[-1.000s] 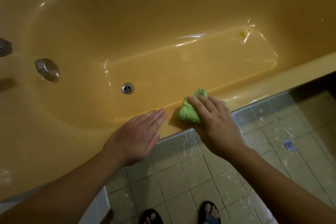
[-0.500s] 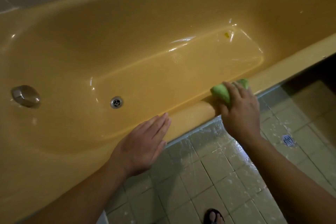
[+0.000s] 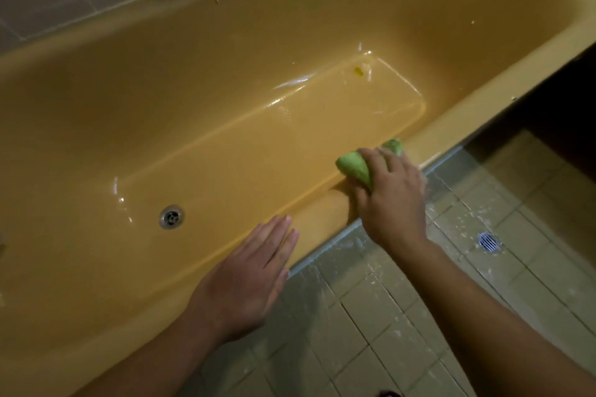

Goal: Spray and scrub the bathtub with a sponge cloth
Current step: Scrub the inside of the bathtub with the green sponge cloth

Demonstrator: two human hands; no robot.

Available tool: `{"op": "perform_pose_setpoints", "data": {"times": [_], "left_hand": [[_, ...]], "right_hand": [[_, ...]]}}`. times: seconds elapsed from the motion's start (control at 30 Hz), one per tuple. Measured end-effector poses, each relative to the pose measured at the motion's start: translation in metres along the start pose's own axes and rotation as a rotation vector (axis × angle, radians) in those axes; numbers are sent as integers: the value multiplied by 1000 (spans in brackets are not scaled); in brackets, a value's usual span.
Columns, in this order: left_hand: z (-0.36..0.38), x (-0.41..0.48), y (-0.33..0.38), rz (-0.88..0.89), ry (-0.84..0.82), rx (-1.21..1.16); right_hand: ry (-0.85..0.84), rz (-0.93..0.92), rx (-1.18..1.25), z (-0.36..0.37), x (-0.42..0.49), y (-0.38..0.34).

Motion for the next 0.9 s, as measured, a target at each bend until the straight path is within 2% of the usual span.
{"op": "perform_pose_setpoints", "data": {"times": [0.07,0.13,0.2,0.27,0.33,0.37,0.47,0.53,0.57,0.7,0.73,0.77,0.9], "left_hand": [[2,11,3,18,-2,-3],[5,22,6,45,-3,7],[8,32,9,68,3,13],[12,41,12,71,7,6],[17,51,14,63,4,-7],[19,57,16,62,2,-10],[24,77,21,69,-1,-3],[30,91,25,69,-7,-6],[34,99,27,67,-10,-9],[47,127,36,75,-13,-22],[49,135,38,85,-11,-20],[51,142,40,94,-10,-21],[56,164,48,99,-2,-19]], "right_hand": [[-81,-272,3,-1,-20,-9],[-132,-399,-10,-4,-16,6],[-39,-285,-21,-4,11,31],[92,9,-1,-6,36,52],[170,164,19,-6,45,55],[160,142,25,-5,42,52],[51,-202,39,-7,20,45],[10,-341,23,-9,27,63],[35,-311,14,-9,38,74],[238,175,16,-15,86,108],[251,191,-7,-16,88,106],[237,134,-25,-15,86,104],[41,-308,2,-18,77,115]]}}
Point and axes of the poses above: each hand's wrist, its own x-axis towards the middle knuckle, its own z-axis out of the palm, y = z × x, the point moved 3 cm from there along x, towards the middle knuckle, and after that the axes turned 11 degrees about y, right-handed, at the moved point
